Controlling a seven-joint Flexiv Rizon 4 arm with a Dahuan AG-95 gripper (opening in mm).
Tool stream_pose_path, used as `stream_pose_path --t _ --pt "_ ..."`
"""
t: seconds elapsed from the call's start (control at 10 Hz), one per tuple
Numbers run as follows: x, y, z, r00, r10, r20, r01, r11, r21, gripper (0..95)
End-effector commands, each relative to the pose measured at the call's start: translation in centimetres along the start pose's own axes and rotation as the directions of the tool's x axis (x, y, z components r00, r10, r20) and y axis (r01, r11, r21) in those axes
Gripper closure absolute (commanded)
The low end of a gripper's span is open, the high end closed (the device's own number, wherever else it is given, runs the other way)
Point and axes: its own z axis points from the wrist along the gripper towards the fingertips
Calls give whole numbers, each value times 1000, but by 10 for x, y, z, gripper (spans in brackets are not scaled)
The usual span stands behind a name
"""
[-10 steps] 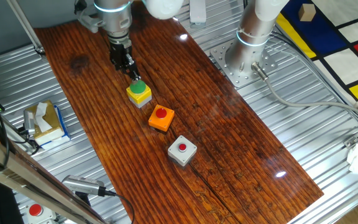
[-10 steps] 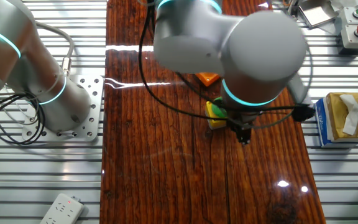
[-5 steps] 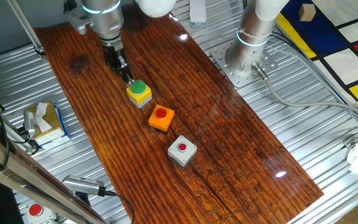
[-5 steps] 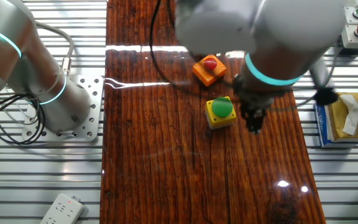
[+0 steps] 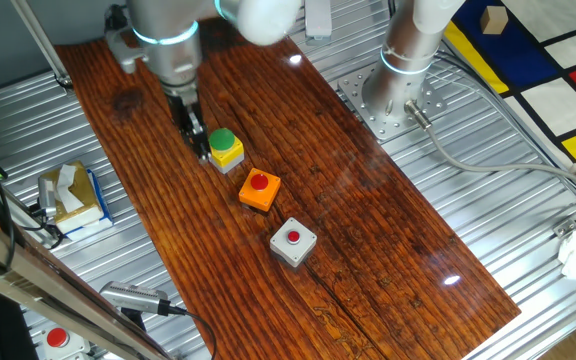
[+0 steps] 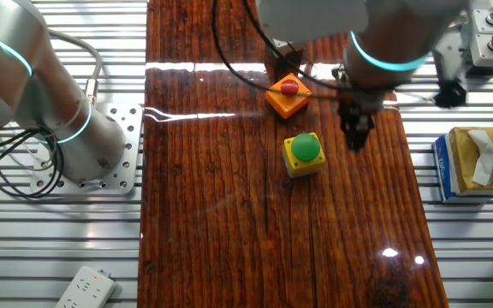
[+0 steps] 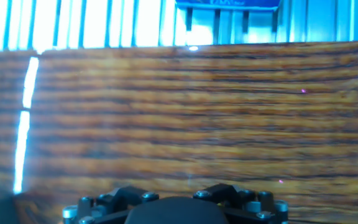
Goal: Press three buttons from left to right in sequence
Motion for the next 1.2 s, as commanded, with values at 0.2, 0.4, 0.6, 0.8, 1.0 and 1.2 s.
stream_pose_path --t 0.2,0.4,0.6,0.8,1.0,1.2 --pt "-4 26 5 996 68 58 -68 998 6 190" --pt "-1 38 4 992 102 78 -103 995 4 190" --pt "1 47 4 987 133 94 -133 991 2 190" --pt "5 59 8 980 167 106 -169 986 7 190" --pt "9 67 11 977 186 105 -188 982 14 190" --pt "14 71 13 977 192 96 -195 981 18 190"
